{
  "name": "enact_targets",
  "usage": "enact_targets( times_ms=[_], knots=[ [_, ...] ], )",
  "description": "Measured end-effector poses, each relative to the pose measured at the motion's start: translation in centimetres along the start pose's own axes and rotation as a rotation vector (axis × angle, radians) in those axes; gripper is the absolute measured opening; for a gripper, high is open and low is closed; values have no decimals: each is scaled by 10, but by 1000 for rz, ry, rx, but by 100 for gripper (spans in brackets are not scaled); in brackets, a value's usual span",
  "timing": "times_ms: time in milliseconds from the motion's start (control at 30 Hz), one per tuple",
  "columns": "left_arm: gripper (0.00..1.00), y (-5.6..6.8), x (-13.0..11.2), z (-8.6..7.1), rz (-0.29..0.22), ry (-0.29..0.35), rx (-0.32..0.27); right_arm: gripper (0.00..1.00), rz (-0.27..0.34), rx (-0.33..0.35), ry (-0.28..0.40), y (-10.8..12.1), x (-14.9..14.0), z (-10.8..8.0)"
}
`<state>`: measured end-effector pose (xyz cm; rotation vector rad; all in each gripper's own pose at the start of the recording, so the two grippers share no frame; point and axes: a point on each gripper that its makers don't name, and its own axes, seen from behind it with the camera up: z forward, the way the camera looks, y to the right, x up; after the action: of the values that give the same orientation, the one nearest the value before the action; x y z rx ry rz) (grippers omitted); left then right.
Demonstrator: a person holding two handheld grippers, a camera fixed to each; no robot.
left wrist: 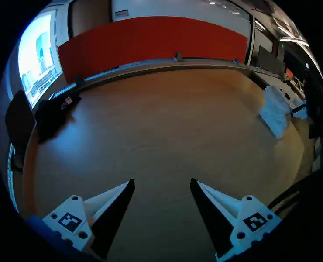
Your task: Fold towel
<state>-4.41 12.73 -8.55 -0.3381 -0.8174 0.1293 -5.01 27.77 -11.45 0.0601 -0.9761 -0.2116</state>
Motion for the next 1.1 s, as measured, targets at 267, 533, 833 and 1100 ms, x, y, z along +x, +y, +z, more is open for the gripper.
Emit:
enact_targets(
  times_ms=[267,533,833,1100],
  knots=[
    [94,-1,3,-1,-8,9,1,74,13,-2,32,-2,7,-10],
    [94,-4,5,-3,-23,22,3,84,75,-26,154,-4,37,-24],
    [94,-6,8,-6,-37,34,5,85,112,-78,292,-1,67,-38],
    [94,-7,11,-7,-46,46,8,84,142,-104,438,-5,100,-52]
  ],
)
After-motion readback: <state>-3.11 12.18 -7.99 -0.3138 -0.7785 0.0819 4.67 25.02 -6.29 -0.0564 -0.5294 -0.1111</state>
